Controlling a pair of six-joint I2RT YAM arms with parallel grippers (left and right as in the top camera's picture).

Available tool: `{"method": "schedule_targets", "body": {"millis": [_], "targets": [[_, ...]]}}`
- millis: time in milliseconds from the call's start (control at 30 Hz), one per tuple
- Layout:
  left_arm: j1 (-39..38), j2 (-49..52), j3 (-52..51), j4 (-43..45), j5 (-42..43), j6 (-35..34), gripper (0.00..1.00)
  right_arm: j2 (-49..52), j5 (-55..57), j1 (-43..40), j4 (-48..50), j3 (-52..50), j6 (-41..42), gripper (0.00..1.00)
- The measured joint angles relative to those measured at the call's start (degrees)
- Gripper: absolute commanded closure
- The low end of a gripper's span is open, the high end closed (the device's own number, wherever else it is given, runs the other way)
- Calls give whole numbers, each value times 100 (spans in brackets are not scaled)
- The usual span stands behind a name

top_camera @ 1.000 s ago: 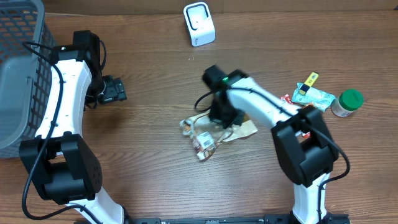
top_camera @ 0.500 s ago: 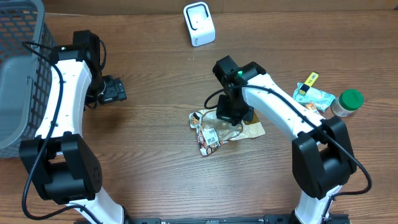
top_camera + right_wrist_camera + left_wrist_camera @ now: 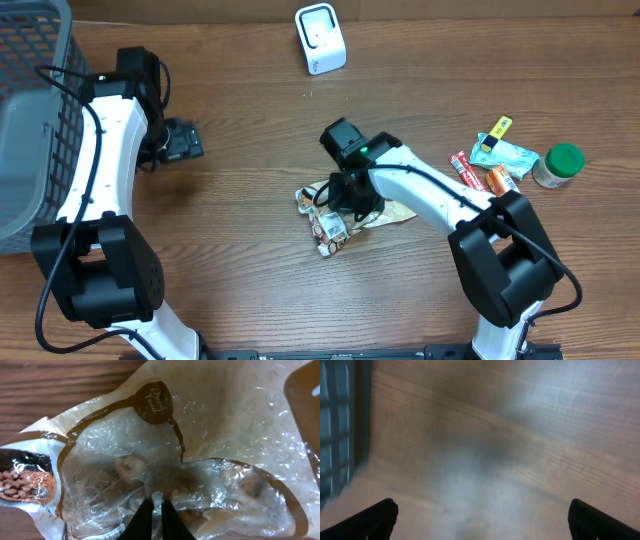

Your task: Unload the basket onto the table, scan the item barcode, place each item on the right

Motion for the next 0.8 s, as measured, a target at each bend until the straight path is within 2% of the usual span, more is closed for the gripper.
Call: {"method": "schedule_targets", "body": {"millis": [133, 233, 300, 333, 367, 433, 467, 500, 600, 733, 800], "targets": [[0, 0, 0, 610, 133, -42, 0, -7, -11, 175, 227, -15, 37, 94], [0, 0, 0, 660, 804, -216, 0, -7, -28, 212, 155, 31, -63, 94], [0, 0, 0, 660, 1399, -284, 0, -7, -26, 160, -90, 168, -184, 89], [0, 0, 0, 656, 1749, -317, 5, -7, -26, 116, -269, 289, -262, 81], [0, 0, 0, 647, 2028, -361, 15, -7, -28, 61, -437, 415, -334, 69], [-24, 0, -2, 597, 2511, -431, 43, -7, -28, -103, -863, 761, -632, 37], [-52, 0, -9, 535, 2671, -444, 55, -9, -26, -192, -1034, 901, -811, 30], [-107, 0, -26, 461, 2813, -450, 58, -15, -26, -282, -1185, 1012, -975, 28], [-428, 0, -278, 417, 3062, -461, 58, -44, -24, -605, -1504, 1141, -1410, 28], [-1084, 0, -885, 562, 3104, -476, 46, -44, -24, -986, -1517, 1126, -1700, 28], [-1438, 0, -1204, 678, 3082, -498, 44, -44, -70, -1167, -1438, 1086, -1810, 30]]}}
